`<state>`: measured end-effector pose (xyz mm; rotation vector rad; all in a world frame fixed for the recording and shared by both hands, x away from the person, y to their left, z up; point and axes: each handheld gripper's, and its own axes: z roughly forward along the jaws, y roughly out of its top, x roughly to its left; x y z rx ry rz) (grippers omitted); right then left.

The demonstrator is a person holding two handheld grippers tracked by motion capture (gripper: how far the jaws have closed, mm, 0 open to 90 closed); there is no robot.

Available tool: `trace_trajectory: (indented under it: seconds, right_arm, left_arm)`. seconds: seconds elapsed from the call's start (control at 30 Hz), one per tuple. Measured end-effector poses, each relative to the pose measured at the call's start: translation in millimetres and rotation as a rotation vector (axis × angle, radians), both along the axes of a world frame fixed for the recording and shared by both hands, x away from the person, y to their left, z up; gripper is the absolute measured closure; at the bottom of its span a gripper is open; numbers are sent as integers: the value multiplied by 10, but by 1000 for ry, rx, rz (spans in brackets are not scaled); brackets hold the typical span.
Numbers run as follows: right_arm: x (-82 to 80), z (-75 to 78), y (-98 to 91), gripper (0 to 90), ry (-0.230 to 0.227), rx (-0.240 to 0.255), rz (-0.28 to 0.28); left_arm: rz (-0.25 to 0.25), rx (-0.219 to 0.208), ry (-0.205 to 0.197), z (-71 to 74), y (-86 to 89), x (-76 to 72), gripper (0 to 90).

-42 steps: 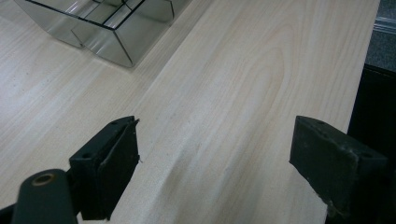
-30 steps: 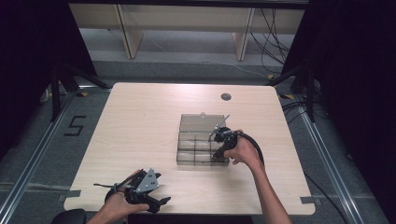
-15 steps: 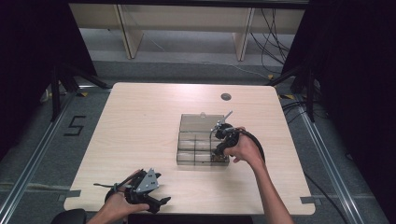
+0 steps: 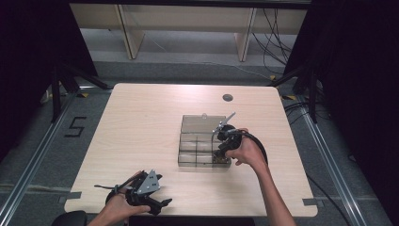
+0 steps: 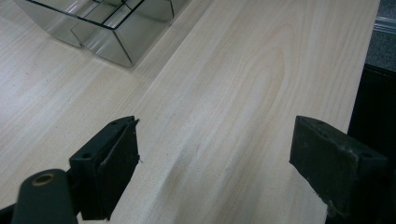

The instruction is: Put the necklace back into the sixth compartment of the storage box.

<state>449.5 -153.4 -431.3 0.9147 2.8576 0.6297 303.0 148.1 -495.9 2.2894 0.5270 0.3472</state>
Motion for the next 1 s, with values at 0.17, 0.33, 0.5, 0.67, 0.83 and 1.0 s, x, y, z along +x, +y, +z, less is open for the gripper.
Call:
trace_trajectory:
  seconds: [0.17,0.33,0.5,0.67,0.83,1.0]
  right_arm:
    - [-44,18,-28,538,-11,39,-32]
    - [-92,20,-65,463,-16,74,-63]
    - [-126,-2,-86,431,-32,93,-70]
    - [-158,12,-68,418,-37,98,-68]
    - [-163,5,-54,407,-41,94,-73]
    - [-209,9,-59,390,-32,106,-95]
  left_arm:
    - [6,-4,-6,-7,-5,-7,151]
    - [7,-3,-7,-7,-4,-3,151]
    - [-1,-11,3,-1,-7,-8,150]
    - [1,-2,-4,7,3,-4,151]
    - [0,-3,-3,7,3,-3,151]
    - [0,-2,-4,9,3,-4,151]
